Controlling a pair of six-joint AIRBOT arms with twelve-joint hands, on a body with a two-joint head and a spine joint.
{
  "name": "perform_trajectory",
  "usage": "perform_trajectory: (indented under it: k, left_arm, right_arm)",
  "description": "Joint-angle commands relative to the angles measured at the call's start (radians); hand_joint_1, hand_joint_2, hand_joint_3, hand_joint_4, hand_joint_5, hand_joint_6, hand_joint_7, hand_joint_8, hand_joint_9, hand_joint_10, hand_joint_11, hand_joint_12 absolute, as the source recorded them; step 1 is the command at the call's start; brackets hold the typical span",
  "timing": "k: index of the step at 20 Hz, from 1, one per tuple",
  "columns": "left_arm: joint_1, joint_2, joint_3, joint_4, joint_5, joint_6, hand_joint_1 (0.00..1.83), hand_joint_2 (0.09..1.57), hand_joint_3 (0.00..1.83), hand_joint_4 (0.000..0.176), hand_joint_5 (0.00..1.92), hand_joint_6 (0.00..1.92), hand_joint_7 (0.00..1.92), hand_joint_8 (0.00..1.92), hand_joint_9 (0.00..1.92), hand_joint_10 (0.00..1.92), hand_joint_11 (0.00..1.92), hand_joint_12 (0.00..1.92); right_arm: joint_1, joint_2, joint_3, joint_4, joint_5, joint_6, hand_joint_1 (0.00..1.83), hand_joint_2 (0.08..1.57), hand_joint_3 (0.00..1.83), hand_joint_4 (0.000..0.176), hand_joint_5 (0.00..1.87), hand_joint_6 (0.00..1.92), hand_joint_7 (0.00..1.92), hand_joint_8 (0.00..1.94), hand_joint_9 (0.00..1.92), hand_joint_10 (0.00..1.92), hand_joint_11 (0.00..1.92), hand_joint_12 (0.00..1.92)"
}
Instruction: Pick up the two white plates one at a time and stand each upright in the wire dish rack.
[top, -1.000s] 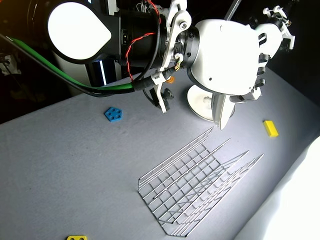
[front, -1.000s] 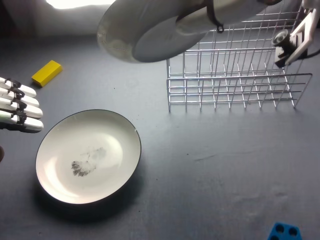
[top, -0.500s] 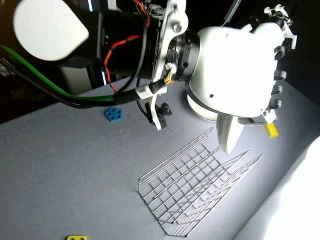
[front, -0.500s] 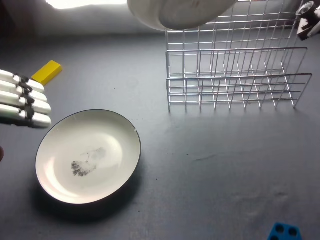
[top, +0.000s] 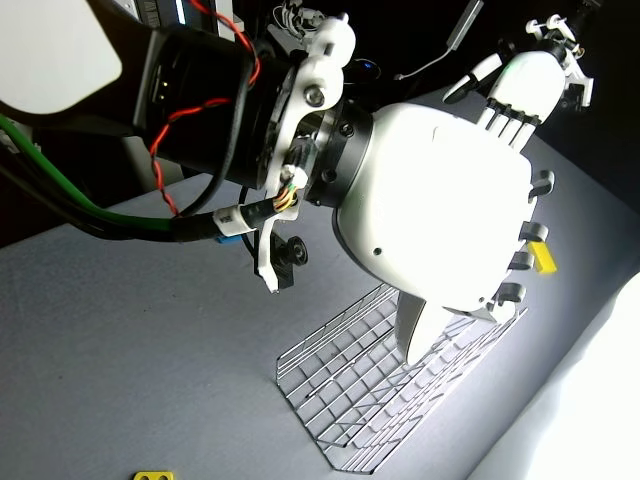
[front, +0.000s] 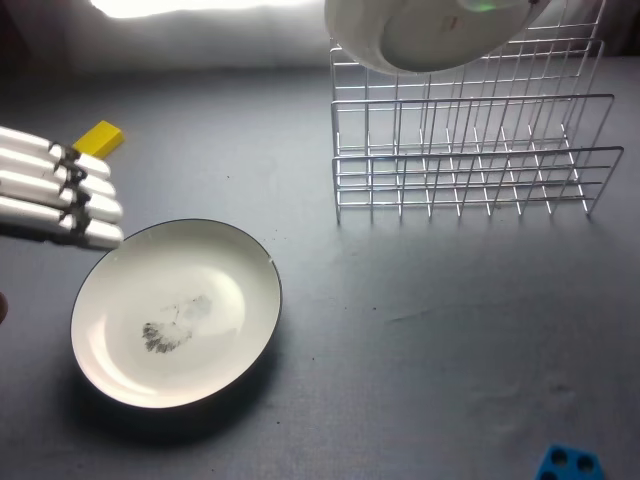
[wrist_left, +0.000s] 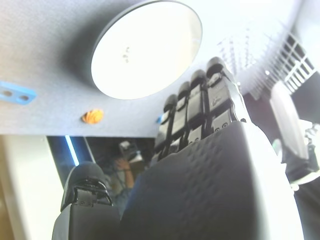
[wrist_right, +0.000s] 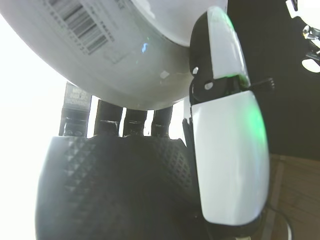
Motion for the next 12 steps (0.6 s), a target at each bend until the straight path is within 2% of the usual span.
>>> perform_trajectory:
  k: [1, 3, 6, 7, 9, 12]
  left_arm:
    - [-0.009, 0.008, 0.009, -0.065, -0.025, -0.002, 0.00, 1.09, 0.00, 0.000, 0.00, 0.00, 0.00, 0.00, 0.00, 0.00, 0.00, 0.00]
    - [-0.003, 0.009, 0.019, -0.055, -0.032, -0.002, 0.00, 1.10, 0.00, 0.000, 0.00, 0.00, 0.00, 0.00, 0.00, 0.00, 0.00, 0.00]
    - [0.005, 0.010, 0.038, -0.055, -0.036, -0.002, 0.00, 1.10, 0.00, 0.000, 0.00, 0.00, 0.01, 0.00, 0.00, 0.00, 0.00, 0.00]
    - [0.005, 0.011, 0.042, -0.054, -0.040, -0.002, 0.00, 1.10, 0.00, 0.000, 0.01, 0.00, 0.01, 0.00, 0.00, 0.00, 0.00, 0.00]
    - [0.001, 0.010, 0.042, -0.054, -0.041, -0.002, 0.00, 1.10, 0.00, 0.000, 0.00, 0.00, 0.00, 0.00, 0.00, 0.00, 0.00, 0.00]
    - [-0.008, 0.010, 0.036, -0.051, -0.041, -0.002, 0.00, 1.11, 0.00, 0.000, 0.00, 0.00, 0.02, 0.01, 0.00, 0.00, 0.00, 0.00]
  right_arm:
    - [0.007, 0.009, 0.000, 0.021, 0.108, 0.008, 1.21, 1.13, 0.00, 0.028, 0.95, 1.07, 0.98, 0.95, 1.18, 0.01, 0.66, 1.11]
    - [0.002, 0.011, 0.003, 0.021, 0.108, 0.002, 1.22, 1.12, 0.00, 0.025, 0.98, 1.04, 0.99, 0.94, 1.18, 0.00, 0.66, 1.11]
    - [-0.005, 0.011, 0.014, 0.021, 0.108, 0.003, 1.21, 1.13, 0.00, 0.029, 0.94, 1.09, 0.97, 0.98, 1.17, 0.00, 0.66, 1.09]
    - [-0.008, 0.011, 0.018, 0.021, 0.108, 0.006, 1.22, 1.11, 0.00, 0.032, 0.98, 1.02, 1.01, 0.91, 1.19, 0.01, 0.69, 1.10]
    - [-0.017, 0.010, 0.026, 0.021, 0.108, 0.016, 1.21, 1.12, 0.00, 0.033, 0.96, 1.05, 0.98, 0.96, 1.18, 0.00, 0.68, 1.12]
    - [-0.039, 0.009, 0.042, 0.021, 0.109, 0.016, 1.21, 1.12, 0.00, 0.030, 0.96, 1.06, 1.00, 0.93, 1.19, 0.01, 0.69, 1.13]
